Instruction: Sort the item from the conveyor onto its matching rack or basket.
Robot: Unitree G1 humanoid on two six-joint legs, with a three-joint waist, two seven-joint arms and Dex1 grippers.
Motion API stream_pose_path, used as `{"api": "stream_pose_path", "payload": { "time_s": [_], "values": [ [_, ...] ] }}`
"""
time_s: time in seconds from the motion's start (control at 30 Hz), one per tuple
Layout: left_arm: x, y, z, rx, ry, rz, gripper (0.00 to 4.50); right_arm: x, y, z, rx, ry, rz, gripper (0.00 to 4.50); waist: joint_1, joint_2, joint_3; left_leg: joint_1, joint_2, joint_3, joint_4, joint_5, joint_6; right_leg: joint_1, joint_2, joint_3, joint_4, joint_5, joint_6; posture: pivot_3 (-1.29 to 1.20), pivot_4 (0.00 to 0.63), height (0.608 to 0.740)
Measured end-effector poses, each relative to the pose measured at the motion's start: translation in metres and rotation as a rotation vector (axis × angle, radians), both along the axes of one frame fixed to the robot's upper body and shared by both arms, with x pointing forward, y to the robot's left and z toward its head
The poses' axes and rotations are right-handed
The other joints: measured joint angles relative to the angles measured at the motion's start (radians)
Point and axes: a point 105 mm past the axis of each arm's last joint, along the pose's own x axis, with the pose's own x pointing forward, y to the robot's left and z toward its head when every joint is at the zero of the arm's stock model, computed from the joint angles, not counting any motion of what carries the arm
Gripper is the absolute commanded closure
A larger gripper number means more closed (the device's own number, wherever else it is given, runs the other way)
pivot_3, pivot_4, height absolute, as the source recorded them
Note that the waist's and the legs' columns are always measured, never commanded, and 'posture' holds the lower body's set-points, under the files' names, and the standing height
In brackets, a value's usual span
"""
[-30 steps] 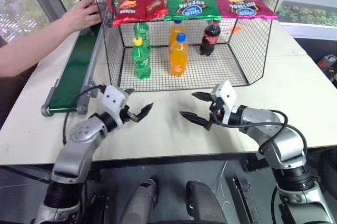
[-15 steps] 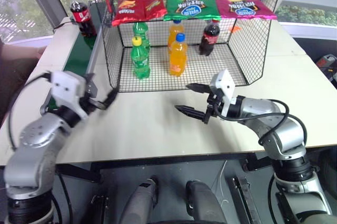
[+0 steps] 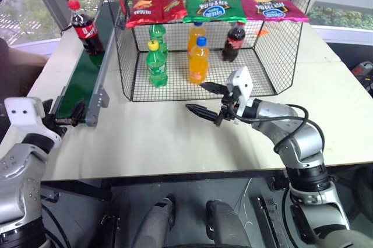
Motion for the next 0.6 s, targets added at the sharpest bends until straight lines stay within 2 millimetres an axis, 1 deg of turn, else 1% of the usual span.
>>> {"api": "stream_pose_path", "payload": {
  "time_s": [0.07,0.4,0.5,0.6],
  "values": [
    [-0.001,0.005,0.000,-0.004,-0.004,0.022,0.00,0.001,-0.001,0.000,-0.005,-0.006,-0.011,0.06,-0.001,0.000,0.000,0.000,0.000,0.000,0.000,0.000,0.000,0.000,0.000,0.000,0.000,0.000,0.000,0.00,0.150,0.738],
    [0.005,0.013,-0.004,-0.033,-0.017,0.040,0.00,0.004,-0.004,-0.003,-0.016,-0.003,-0.042,0.06,-0.003,0.000,0.000,0.000,0.000,0.000,0.000,0.000,0.000,0.000,0.000,0.000,0.000,0.000,0.000,0.00,0.150,0.738],
    [0.007,0.012,-0.004,-0.037,-0.018,0.034,0.00,0.004,-0.004,-0.003,-0.018,-0.003,-0.044,0.06,-0.002,0.000,0.000,0.000,0.000,0.000,0.000,0.000,0.000,0.000,0.000,0.000,0.000,0.000,0.000,0.00,0.150,0.738],
    [0.013,0.008,-0.003,-0.041,-0.028,0.014,0.00,0.004,-0.004,-0.003,-0.019,-0.003,-0.044,0.06,-0.001,0.000,0.000,0.000,0.000,0.000,0.000,0.000,0.000,0.000,0.000,0.000,0.000,0.000,0.000,0.00,0.150,0.738]
  ]
}}
